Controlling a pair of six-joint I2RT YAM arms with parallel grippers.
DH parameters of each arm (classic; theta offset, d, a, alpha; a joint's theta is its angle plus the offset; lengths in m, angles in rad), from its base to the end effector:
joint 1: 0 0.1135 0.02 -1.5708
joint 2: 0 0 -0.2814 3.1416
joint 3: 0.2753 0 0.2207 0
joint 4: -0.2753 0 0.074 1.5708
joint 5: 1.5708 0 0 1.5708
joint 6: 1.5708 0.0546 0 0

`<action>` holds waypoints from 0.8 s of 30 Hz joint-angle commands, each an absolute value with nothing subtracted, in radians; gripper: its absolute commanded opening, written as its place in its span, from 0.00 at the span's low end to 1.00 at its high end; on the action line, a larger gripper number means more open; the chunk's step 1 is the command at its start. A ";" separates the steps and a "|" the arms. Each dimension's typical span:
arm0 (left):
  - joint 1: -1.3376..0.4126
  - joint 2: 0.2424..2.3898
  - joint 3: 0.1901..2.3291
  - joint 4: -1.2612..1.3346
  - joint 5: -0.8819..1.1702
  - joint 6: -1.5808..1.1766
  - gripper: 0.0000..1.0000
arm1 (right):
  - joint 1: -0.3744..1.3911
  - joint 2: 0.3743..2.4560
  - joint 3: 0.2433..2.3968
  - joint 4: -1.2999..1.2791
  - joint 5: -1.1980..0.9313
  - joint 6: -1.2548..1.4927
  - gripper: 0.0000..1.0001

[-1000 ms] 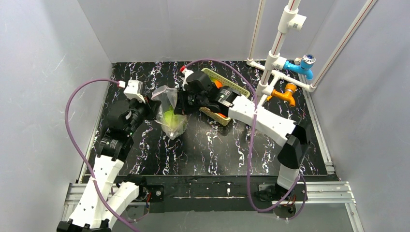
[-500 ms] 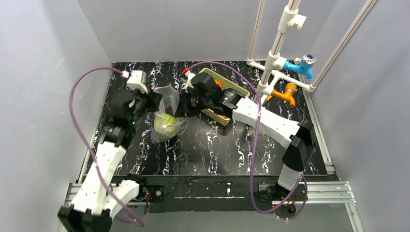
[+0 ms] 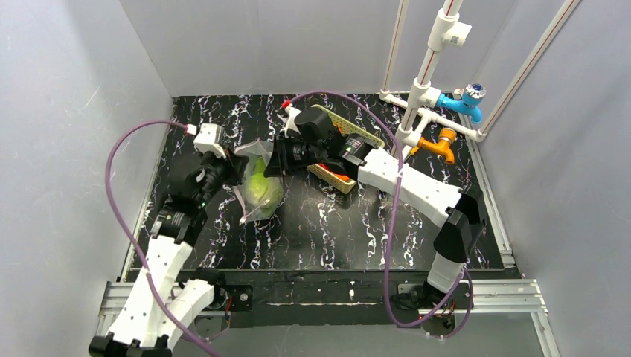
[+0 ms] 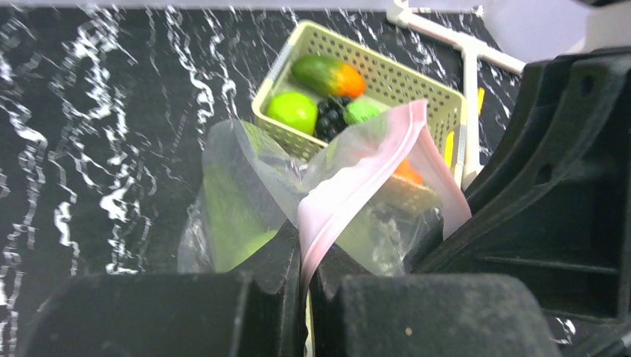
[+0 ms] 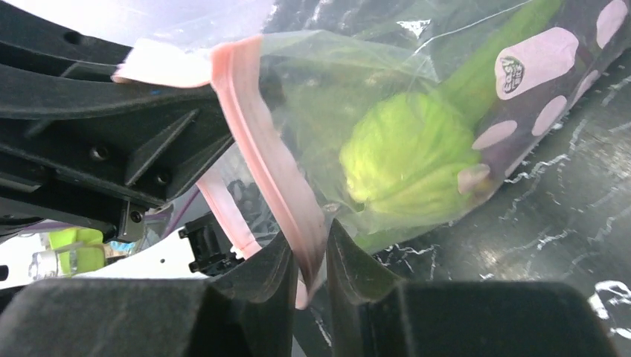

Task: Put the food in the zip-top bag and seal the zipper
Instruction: Adjust the zipper food storage bag at the center of the board.

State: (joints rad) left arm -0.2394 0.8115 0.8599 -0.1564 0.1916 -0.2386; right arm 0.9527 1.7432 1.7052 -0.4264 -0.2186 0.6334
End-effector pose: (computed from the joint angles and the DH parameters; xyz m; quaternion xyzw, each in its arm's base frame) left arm 0.1553 -0.0486 0.3741 0.0642 0.7408 -0.2266 0.6291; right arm 0.2202 0.3301 0.3856 -0.1910 0.8259 0.4372 0.3003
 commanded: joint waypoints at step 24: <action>-0.239 0.918 0.947 -0.204 0.120 -0.213 0.00 | 0.982 1.502 1.716 -0.496 -0.033 0.499 0.95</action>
State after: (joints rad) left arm -0.2397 0.9172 0.9066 -0.2184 0.1196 -0.2192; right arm 0.9802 1.6169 1.6619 -0.4812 -0.0869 0.5768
